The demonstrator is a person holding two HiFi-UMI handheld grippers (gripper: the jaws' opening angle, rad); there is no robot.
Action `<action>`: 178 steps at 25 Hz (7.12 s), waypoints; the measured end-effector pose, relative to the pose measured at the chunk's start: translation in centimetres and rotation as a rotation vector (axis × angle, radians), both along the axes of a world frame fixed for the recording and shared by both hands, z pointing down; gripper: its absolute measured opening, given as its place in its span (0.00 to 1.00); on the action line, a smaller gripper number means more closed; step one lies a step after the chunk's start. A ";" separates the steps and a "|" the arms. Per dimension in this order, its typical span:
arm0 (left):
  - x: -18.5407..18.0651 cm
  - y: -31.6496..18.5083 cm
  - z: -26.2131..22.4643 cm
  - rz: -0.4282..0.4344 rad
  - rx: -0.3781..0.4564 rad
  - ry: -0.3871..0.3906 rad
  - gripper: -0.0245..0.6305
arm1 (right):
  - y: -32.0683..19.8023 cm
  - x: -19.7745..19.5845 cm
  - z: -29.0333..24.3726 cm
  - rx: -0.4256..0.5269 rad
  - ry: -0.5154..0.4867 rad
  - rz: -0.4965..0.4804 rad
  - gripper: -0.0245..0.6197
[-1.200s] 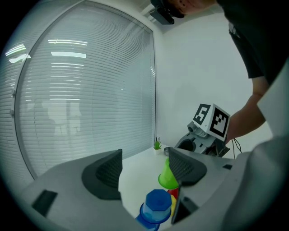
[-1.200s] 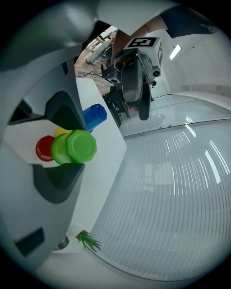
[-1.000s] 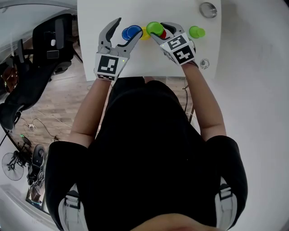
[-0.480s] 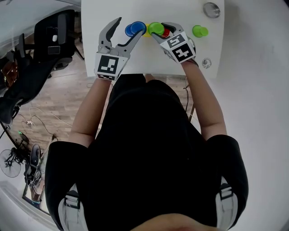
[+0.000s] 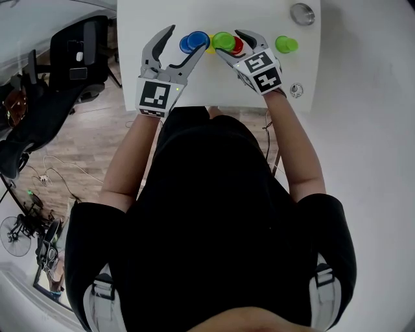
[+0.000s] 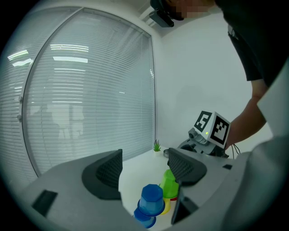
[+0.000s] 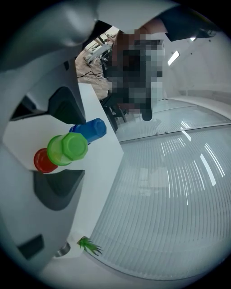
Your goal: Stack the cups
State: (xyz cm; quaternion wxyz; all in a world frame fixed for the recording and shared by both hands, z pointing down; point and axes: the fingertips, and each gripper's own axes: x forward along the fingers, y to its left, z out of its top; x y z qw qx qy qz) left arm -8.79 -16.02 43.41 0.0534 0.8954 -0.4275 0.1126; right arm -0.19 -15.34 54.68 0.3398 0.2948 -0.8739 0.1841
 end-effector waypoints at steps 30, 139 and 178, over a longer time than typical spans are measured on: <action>20.0 -0.4 -1.8 0.276 -0.019 0.089 0.53 | 0.1 20.6 -6.4 0.472 -0.256 0.585 0.49; -2.4 5.1 -0.7 -0.208 -0.062 0.039 0.47 | -0.4 -3.8 -6.6 0.245 -0.225 -0.027 0.39; 0.7 9.1 -7.4 0.003 0.077 0.067 0.10 | 7.2 2.8 -17.7 0.418 -0.450 0.027 0.36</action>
